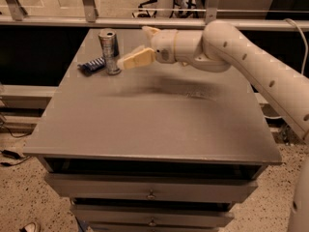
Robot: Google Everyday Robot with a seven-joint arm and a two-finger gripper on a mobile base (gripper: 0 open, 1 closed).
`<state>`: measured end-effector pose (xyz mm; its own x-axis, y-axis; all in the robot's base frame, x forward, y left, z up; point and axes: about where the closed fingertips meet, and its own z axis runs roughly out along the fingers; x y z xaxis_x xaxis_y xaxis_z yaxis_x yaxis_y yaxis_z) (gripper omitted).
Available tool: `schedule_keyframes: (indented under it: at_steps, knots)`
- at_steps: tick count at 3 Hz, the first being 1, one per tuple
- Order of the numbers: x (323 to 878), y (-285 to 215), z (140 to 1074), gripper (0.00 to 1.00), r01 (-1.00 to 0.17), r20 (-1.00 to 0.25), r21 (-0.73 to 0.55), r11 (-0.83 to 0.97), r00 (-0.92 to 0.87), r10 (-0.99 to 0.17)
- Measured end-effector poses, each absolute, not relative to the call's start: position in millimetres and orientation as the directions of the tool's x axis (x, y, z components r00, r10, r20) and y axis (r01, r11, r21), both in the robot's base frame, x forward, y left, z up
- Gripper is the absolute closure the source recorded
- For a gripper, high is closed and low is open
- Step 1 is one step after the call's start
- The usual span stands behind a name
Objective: Move redbull can near rxbar blueberry
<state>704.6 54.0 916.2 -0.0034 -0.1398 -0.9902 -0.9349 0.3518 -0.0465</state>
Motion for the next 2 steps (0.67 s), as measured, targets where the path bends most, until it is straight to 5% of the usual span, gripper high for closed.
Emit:
schedule_keyframes:
  at_steps: [1,2]
  knots:
    - [670.9,-20.1,944.0,0.00,-0.896,-0.981,-0.146,0.420,0.076,-0.179]
    - [673.6,-15.6,940.9,0.00,-0.899,-0.983,-0.135,0.417,0.067,-0.174]
